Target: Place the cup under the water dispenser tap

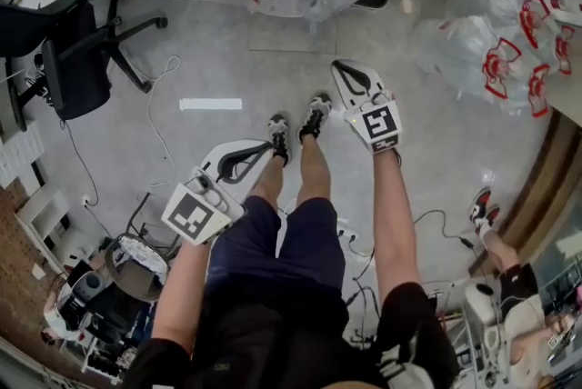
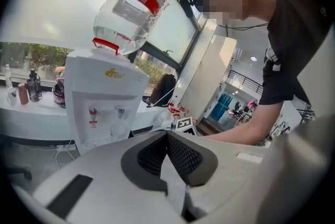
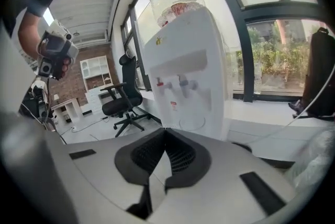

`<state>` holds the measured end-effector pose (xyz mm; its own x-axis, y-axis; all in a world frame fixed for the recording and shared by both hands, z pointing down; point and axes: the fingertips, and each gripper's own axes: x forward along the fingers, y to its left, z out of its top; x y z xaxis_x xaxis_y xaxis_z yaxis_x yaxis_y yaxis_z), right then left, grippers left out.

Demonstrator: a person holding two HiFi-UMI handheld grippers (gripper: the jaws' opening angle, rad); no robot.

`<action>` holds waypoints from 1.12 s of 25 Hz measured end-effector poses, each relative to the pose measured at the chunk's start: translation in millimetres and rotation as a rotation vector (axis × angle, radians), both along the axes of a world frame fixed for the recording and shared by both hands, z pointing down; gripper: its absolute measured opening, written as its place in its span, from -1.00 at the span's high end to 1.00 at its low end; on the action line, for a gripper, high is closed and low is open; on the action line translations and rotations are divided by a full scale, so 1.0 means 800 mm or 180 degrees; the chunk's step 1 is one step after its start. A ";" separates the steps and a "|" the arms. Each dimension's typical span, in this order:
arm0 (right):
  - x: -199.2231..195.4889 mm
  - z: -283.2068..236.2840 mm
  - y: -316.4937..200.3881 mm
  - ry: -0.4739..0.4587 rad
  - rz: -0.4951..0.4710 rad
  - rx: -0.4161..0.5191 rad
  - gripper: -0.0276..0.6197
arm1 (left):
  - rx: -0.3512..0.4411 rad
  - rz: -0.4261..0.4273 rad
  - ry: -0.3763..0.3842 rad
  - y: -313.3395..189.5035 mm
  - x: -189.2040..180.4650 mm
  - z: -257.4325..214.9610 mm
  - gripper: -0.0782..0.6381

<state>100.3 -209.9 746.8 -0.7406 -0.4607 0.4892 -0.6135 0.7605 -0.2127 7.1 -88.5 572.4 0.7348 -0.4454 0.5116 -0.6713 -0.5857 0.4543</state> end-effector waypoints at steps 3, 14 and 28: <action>0.001 -0.018 0.012 -0.0101 0.0102 -0.0034 0.92 | 0.0096 -0.0056 0.0019 -0.002 -0.007 -0.001 0.78; -0.008 -0.157 0.072 -0.0260 0.0335 0.0255 0.92 | 0.0521 0.0018 0.0088 0.033 -0.048 -0.085 0.78; -0.022 -0.354 0.214 -0.0049 0.0607 0.0626 0.92 | 0.1122 0.0280 0.0346 0.113 -0.084 -0.219 0.78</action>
